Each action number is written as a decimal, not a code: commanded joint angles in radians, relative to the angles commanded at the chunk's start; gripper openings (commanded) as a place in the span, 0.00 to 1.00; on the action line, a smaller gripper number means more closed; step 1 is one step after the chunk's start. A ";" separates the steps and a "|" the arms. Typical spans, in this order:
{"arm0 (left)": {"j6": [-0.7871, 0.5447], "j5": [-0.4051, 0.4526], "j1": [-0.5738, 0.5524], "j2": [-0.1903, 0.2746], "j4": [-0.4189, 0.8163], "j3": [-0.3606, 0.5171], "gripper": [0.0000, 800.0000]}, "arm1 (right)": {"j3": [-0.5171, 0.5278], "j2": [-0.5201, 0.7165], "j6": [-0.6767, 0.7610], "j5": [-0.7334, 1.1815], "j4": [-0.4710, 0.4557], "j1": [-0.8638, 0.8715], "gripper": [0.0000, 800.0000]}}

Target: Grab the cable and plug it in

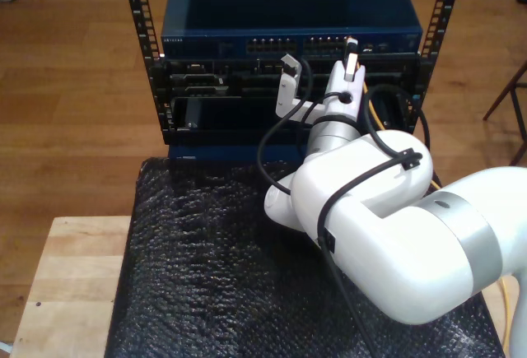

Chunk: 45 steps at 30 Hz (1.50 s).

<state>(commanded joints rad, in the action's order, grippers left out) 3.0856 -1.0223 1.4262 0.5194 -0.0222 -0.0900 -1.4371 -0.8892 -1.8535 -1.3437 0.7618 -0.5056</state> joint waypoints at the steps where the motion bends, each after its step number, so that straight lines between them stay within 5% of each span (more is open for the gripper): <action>1: 0.000 0.000 0.000 0.000 0.000 0.000 1.00 | 0.000 0.000 0.000 0.002 0.000 0.002 0.00; 7: 0.000 0.000 0.000 0.000 0.000 0.000 1.00 | 0.008 0.003 0.003 0.011 0.000 0.005 0.02; 13: 0.000 0.000 0.000 0.000 0.000 0.000 1.00 | 0.023 0.012 0.003 0.031 -0.009 0.005 0.39; 21: 0.000 0.000 0.000 0.000 0.000 0.000 1.00 | 0.149 0.129 0.018 0.054 -0.038 -0.002 0.50; 29: 0.000 0.000 0.000 0.000 0.000 0.000 1.00 | 0.367 0.307 0.046 0.135 -0.040 -0.025 0.55; 45: 0.000 0.000 0.000 0.000 0.000 0.000 1.00 | 0.810 0.770 0.044 0.448 -0.075 0.015 0.82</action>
<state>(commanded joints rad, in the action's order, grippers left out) 3.0856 -1.0223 1.4262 0.5194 -0.0222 -0.0900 -0.6270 -0.1189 -1.8090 -0.8957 0.6866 -0.4902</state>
